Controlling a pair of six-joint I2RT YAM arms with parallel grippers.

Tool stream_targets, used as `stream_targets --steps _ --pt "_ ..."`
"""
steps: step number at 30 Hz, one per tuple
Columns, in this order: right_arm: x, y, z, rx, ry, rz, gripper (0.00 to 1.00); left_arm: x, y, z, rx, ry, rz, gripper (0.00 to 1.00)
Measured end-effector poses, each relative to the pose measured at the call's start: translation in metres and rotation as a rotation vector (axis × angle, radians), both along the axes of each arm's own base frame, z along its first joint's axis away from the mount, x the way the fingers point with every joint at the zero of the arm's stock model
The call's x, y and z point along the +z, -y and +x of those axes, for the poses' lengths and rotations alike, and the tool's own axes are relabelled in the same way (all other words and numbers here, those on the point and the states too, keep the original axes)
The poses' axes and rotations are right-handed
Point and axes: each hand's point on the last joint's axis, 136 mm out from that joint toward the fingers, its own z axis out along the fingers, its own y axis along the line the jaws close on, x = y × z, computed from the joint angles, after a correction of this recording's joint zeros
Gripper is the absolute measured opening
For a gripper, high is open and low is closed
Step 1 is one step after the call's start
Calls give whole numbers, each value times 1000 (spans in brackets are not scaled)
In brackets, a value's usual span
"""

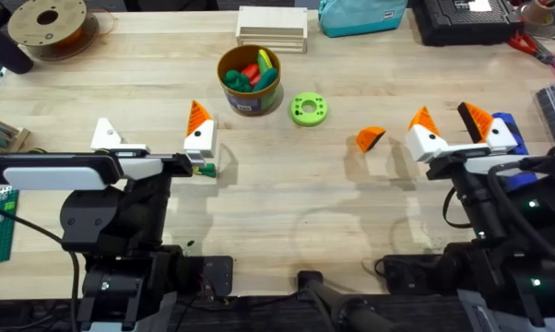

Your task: Pick up the gripper from the table and insert it into the empty holder that is missing its gripper. Then pick up a screw, insert it into the mounting hole, and use the screwdriver to tighten it. Finally, clean up the table by picking up the vegetable and placing it into the bucket.

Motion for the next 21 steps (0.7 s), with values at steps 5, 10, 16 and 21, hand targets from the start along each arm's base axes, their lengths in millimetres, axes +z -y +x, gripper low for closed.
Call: stream_targets --steps 5,10,16,21 --pt "-1 0 0 0 -3 0 701 0 0 0 0 1 4 997" --pt "1 4 0 -22 3 -14 703 -3 0 0 1 -17 -16 999" --pt "7 8 -21 -42 -207 -28 703 18 -1 -22 18 -189 -110 999" --pt "53 9 -34 -45 -400 -35 703 30 -3 -44 69 -511 -198 999"
